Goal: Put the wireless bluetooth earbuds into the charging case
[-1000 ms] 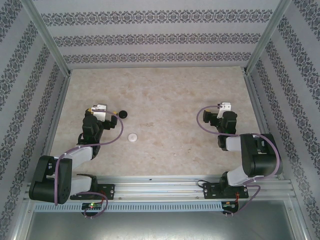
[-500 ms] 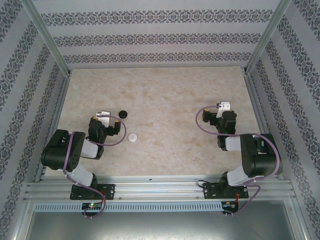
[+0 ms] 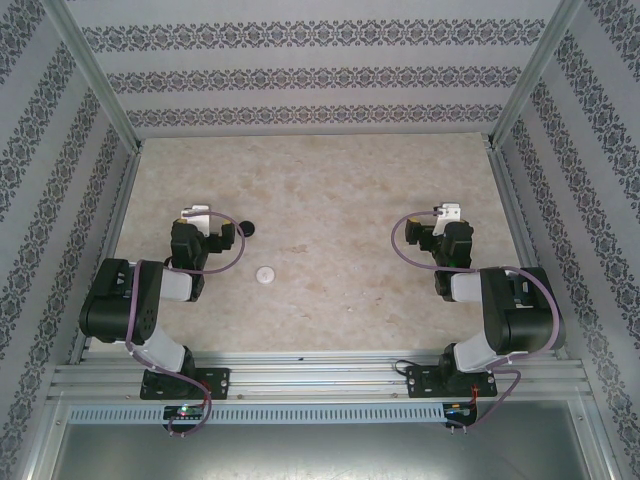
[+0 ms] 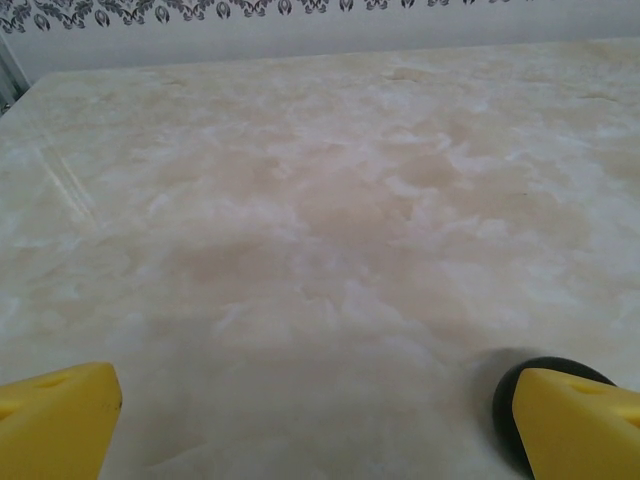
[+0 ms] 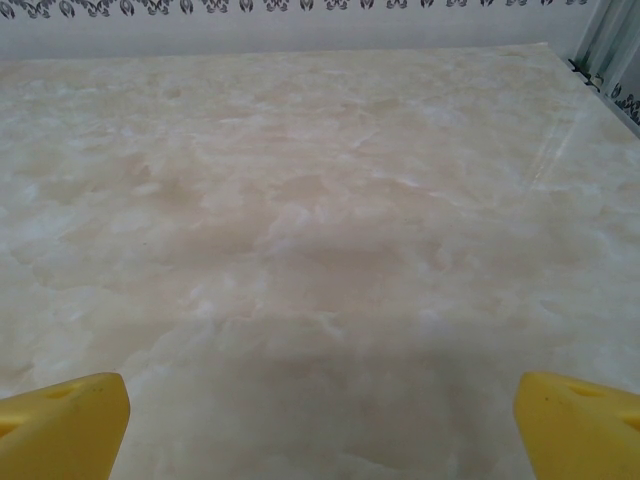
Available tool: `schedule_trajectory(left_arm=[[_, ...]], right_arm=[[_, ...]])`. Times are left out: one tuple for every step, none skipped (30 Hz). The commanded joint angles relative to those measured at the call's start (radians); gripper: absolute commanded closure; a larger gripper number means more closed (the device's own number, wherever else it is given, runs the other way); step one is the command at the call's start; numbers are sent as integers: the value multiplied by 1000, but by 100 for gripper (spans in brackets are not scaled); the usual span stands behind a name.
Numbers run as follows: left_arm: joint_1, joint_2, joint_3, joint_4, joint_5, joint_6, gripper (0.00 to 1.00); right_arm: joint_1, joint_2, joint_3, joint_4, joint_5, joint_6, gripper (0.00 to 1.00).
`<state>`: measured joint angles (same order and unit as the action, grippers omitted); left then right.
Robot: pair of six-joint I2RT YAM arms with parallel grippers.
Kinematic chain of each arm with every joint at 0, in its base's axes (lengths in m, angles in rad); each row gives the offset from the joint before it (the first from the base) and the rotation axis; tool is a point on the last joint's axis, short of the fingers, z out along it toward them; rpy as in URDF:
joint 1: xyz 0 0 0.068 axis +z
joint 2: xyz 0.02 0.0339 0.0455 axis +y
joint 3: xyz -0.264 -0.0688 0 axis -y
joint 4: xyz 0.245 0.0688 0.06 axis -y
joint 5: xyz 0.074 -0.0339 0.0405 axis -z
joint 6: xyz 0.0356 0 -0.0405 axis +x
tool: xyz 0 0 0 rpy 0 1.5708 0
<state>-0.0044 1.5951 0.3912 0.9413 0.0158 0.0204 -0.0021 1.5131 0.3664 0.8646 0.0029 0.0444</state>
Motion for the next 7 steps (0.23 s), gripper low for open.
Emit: schedule_trajectory(left_arm=[[7, -10, 1, -18, 3, -16, 0], [7, -10, 1, -18, 3, -16, 0], [6, -11, 1, -19, 3, -16, 0], [6, -11, 1, -18, 3, -16, 0], [6, -11, 1, -18, 3, -16, 0], [6, -9, 1, -18, 3, -16, 0], [7, -10, 1, -19, 3, -16, 0]], right_arm=[[13, 1, 25, 19, 11, -23, 2], [19, 2, 26, 19, 17, -26, 2], [20, 2, 26, 17, 21, -28, 2], [21, 2, 26, 17, 21, -28, 2], [21, 2, 26, 17, 21, -27, 2], [20, 2, 26, 19, 19, -25, 2], [18, -2, 20, 25, 18, -24, 2]])
